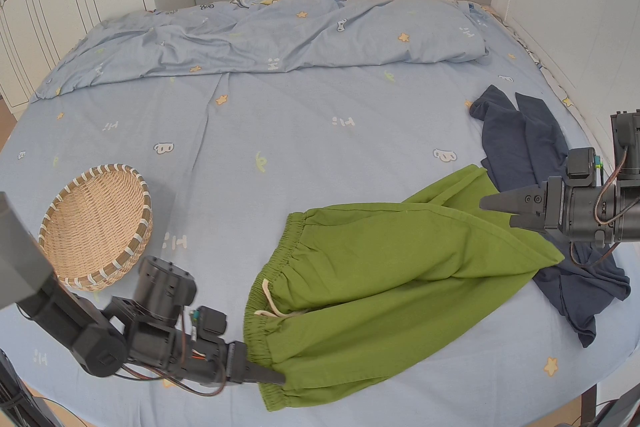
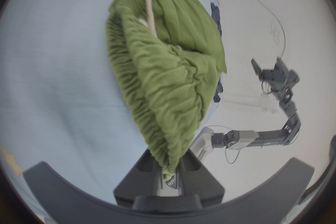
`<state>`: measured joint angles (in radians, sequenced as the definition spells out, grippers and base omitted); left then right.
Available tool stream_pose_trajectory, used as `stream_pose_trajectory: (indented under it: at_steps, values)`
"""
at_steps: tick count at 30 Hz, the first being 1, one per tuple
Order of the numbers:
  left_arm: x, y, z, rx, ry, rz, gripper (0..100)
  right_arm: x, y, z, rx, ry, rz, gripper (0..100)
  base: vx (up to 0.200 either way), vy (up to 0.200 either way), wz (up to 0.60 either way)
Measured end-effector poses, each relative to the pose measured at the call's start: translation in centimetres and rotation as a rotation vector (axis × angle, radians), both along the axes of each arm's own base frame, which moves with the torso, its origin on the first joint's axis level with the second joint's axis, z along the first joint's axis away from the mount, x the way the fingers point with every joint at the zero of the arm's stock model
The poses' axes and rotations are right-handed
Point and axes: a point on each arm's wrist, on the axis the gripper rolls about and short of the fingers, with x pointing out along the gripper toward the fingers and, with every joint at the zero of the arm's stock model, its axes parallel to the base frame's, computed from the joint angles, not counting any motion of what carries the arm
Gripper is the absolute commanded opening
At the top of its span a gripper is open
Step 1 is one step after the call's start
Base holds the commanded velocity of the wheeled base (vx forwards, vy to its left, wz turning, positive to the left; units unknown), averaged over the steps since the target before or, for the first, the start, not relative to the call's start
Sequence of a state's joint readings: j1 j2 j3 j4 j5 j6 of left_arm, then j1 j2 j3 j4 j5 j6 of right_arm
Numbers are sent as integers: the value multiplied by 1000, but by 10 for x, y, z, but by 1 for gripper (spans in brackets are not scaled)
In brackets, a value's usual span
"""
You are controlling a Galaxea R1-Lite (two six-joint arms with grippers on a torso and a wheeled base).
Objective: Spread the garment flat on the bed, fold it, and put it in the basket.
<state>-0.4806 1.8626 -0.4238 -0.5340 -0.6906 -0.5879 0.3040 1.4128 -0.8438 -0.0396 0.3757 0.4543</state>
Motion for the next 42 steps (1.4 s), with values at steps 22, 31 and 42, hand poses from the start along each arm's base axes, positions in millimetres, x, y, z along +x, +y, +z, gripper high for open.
stream_pose_trajectory:
  at_steps: [22,31,42]
  values:
    - [-16,131,13,7,-57,258,0,-15,-38,-60,-124,214,-19,100,0,0,0]
    - [-13,133,15,-9,-71,257,0,-34,-62,-99,-177,250,52,100,0,0,0]
    - [-7,133,18,-21,-88,249,0,-41,-71,-131,-173,126,53,100,0,0,0]
